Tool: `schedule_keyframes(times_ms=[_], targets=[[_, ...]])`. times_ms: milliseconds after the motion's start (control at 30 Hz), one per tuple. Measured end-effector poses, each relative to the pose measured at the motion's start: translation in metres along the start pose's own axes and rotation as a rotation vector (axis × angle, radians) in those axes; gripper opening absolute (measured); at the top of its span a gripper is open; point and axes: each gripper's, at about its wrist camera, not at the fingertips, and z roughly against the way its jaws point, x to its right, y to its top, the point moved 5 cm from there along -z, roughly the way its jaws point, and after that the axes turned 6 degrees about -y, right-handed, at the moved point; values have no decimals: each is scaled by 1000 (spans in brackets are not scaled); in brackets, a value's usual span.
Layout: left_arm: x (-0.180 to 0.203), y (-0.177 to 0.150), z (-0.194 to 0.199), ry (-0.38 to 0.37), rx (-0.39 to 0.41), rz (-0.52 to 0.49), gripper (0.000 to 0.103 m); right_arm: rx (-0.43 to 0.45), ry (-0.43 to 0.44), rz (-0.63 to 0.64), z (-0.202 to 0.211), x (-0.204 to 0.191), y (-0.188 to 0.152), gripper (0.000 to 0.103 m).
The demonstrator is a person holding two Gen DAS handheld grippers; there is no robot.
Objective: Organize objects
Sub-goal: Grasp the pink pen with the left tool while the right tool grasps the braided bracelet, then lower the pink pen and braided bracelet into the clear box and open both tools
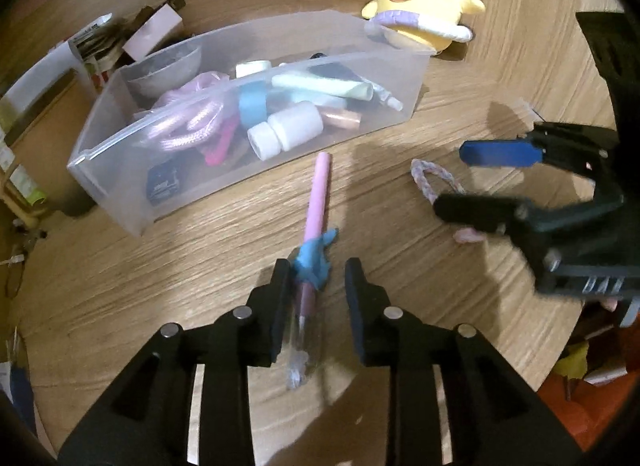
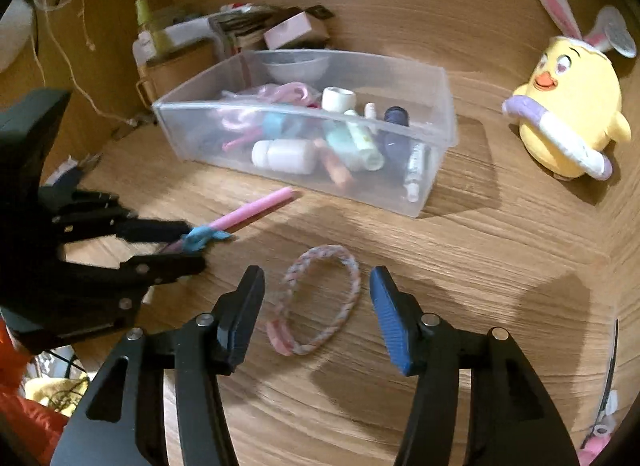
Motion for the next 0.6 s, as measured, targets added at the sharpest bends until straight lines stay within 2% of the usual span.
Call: schedule_keyframes(times_ms=[100, 167, 200, 267, 333, 367, 600], targets=[[-2, 0, 0, -2, 13, 6, 25, -22, -68, 37, -11, -5, -4, 51], [-2, 0, 0, 10, 25, 3, 18, -38, -68, 43, -18, -5, -7, 51], [-3, 0, 0, 10, 29, 5, 18, -29, -62, 33, -19, -4, -7, 50], [-3, -1, 2, 7, 35, 15, 17, -29, -44, 26, -18, -3, -8, 41], [-2, -3, 3, -1, 37, 16, 17, -22, -43, 30, -17, -2, -8, 15], [-1, -4, 4, -3, 40, 19, 17, -23, -38, 31, -16, -2, -9, 11], [-3, 1, 33, -2, 122, 53, 17, 4, -8, 8, -6, -1, -8, 6]])
